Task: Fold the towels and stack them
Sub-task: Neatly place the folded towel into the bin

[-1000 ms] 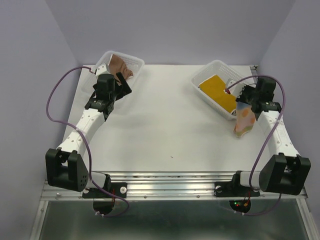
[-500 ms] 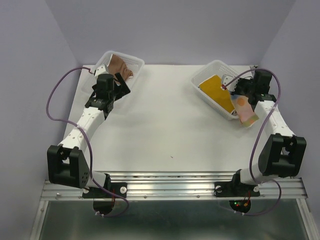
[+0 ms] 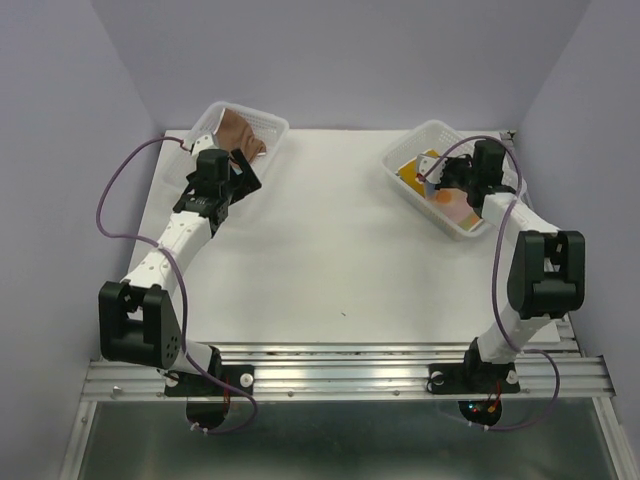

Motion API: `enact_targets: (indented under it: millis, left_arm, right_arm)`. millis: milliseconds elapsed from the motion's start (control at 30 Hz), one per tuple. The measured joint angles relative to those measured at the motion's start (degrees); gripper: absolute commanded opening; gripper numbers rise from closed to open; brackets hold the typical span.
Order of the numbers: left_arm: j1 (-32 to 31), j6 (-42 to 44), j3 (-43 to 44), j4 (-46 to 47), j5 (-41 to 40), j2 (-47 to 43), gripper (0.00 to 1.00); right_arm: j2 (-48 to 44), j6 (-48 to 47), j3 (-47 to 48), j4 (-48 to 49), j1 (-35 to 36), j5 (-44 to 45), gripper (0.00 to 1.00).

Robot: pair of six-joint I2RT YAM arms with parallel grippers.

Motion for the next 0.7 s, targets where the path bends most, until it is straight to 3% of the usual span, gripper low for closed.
enact_targets:
  millis: [300, 333, 400, 433, 467, 700]
  left_arm:
    - [0.4, -0.1, 0.0, 0.0, -0.1, 1.0, 0.99]
    - [0.4, -0.2, 0.0, -0.1, -0.1, 1.0, 0.99]
    - [0.5, -0.2, 0.0, -0.1, -0.1, 1.0, 0.99]
    - [0.5, -0.2, 0.0, -0.1, -0.1, 1.0, 0.99]
    - [0.5, -0.1, 0.0, -0.1, -0.1, 1.0, 0.99]
    - [0.5, -0.1, 0.0, -0.4, 0.0, 1.0, 0.99]
  right_arm:
    - [2.3, 0.2, 0.0, 3.3, 1.2, -0.4, 0.01]
    - [2.6, 0.2, 0.0, 3.6, 1.5, -0.4, 0.09]
    - [4.0, 0.3, 0.2, 4.2, 2.3, -0.5, 0.36]
    - [4.8, 0.9, 0.4, 4.3, 2.6, -0.4, 0.56]
    - [5.4, 0.8, 0.5, 4.6, 2.9, -0.4, 0.99]
    - [6.2, 8.1, 0.5, 16.2, 3.8, 3.4, 1.00]
